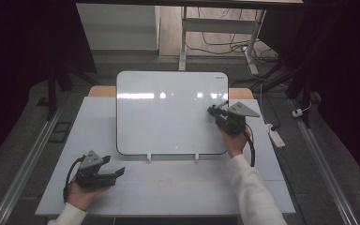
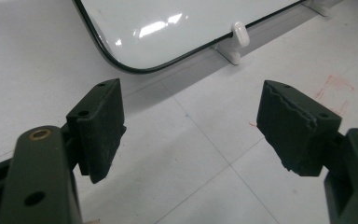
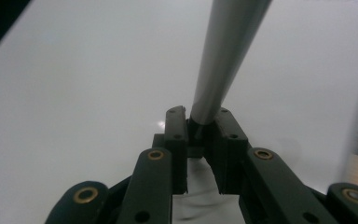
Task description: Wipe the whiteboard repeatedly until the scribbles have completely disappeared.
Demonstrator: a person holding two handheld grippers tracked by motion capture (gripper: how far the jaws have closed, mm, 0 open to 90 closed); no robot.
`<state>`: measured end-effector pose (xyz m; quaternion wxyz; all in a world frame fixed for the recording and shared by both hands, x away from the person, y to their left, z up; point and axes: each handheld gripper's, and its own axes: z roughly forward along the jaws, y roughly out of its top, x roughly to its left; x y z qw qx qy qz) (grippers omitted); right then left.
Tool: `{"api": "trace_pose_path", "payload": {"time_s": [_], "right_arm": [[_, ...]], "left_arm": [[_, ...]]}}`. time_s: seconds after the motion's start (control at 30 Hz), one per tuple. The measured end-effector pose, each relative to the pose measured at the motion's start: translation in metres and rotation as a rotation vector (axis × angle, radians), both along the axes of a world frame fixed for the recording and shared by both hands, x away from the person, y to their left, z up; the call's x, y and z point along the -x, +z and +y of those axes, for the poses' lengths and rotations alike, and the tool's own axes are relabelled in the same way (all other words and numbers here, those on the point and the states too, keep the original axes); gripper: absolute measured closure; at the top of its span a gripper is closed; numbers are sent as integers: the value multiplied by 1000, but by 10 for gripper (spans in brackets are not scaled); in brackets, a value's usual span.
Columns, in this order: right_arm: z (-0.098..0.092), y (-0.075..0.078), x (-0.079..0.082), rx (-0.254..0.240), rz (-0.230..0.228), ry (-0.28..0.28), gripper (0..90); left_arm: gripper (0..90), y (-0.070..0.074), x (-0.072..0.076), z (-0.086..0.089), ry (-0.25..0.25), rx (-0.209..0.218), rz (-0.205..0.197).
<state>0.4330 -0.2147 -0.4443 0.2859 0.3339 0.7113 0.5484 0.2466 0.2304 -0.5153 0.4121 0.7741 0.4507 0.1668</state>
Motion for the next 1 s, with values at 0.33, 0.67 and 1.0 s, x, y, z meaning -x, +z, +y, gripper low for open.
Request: {"api": "trace_pose_path", "payload": {"time_s": [0.33, 0.67, 1.0], "right_arm": [[-2, -5, 8, 40, 7, 25, 778], [5, -11, 16, 76, 19, 74, 778], [9, -15, 21, 89, 22, 92, 778]], "left_arm": [[239, 0, 0, 1, 3, 1, 3], [238, 0, -1, 0, 2, -4, 2], [239, -1, -2, 0, 4, -3, 6]]}}
